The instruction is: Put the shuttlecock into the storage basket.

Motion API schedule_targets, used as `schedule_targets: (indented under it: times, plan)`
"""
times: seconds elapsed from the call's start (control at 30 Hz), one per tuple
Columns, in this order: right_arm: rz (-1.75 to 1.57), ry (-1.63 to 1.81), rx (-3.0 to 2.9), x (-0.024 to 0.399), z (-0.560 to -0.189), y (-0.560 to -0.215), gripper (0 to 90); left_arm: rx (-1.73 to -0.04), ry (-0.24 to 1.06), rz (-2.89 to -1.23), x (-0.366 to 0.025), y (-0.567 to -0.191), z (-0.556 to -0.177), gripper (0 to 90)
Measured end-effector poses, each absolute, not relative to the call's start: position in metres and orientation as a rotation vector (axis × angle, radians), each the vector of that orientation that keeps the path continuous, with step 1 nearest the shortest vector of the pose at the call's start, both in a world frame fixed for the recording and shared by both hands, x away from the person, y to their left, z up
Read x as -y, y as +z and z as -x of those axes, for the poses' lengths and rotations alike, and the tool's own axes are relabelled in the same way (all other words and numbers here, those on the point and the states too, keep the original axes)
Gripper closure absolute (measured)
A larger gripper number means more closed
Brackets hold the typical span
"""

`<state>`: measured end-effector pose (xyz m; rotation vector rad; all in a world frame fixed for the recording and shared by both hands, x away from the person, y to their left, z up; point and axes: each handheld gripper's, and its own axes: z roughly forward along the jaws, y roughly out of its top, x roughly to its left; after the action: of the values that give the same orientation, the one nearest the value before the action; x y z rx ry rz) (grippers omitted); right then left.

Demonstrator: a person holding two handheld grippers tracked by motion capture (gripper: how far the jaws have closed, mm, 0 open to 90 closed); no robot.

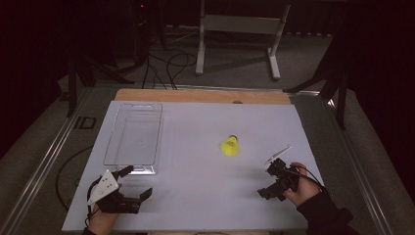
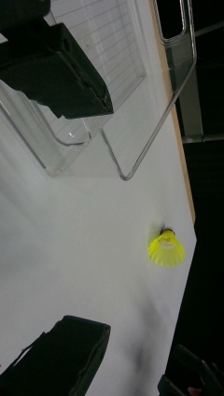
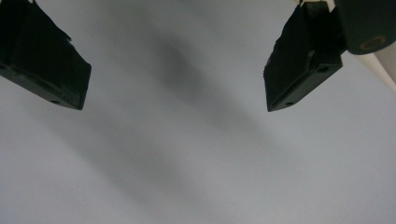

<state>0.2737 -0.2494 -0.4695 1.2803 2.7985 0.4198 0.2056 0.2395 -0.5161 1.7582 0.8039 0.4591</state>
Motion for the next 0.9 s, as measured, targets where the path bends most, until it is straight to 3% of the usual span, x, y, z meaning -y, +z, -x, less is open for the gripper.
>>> schedule_targets:
  times: [0.9]
  plan:
    - [-1.338,0.341,-2.804,0.217,-0.308,-0.480,7.6,-0.805,0.453,-1.756,-0.240,-0.516,-0.206,0.2]
